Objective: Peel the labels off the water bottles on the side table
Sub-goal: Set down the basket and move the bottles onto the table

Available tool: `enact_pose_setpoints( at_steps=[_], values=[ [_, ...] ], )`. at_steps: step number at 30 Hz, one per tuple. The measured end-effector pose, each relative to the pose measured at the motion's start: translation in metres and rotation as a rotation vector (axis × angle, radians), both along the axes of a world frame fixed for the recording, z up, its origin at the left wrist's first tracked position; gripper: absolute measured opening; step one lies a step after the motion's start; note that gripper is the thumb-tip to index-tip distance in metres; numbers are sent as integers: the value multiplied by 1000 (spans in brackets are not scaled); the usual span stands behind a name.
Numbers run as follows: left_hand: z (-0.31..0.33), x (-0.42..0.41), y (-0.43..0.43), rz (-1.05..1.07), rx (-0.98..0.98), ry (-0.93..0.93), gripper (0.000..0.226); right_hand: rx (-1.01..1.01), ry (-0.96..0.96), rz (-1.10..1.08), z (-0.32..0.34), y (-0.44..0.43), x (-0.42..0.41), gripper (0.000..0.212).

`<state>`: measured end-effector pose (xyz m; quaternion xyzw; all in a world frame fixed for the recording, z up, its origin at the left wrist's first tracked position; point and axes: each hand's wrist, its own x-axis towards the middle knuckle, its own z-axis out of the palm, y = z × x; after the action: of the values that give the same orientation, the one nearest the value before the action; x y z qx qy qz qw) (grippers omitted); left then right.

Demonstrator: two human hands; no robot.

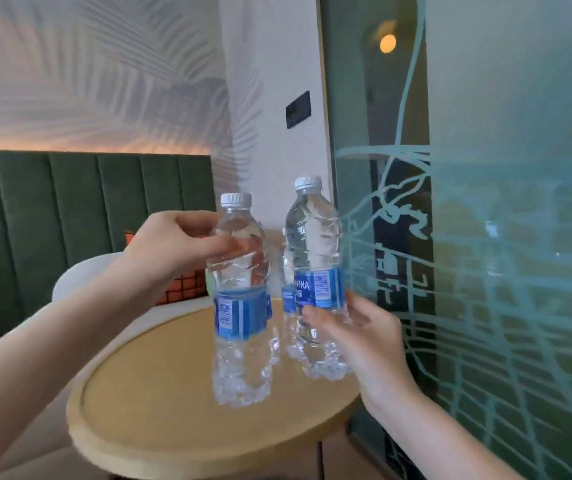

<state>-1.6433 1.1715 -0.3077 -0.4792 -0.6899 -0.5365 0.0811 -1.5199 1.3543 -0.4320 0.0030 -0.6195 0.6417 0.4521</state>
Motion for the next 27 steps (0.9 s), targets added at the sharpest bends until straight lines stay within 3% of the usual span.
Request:
enact_pose_setpoints(
  at_steps=[13, 23, 27],
  values=[
    [-46, -64, -42, 152, 13, -139, 20, 45, -171, 116, -32, -17, -49, 35],
    [-68, -83, -18, -27, 96, -185, 46, 57, -175, 98, -45, 5, -62, 34],
    [-70, -93, -19, -55, 83, -157, 50, 113, -185, 134, -49, 4, -66, 49]
  ],
)
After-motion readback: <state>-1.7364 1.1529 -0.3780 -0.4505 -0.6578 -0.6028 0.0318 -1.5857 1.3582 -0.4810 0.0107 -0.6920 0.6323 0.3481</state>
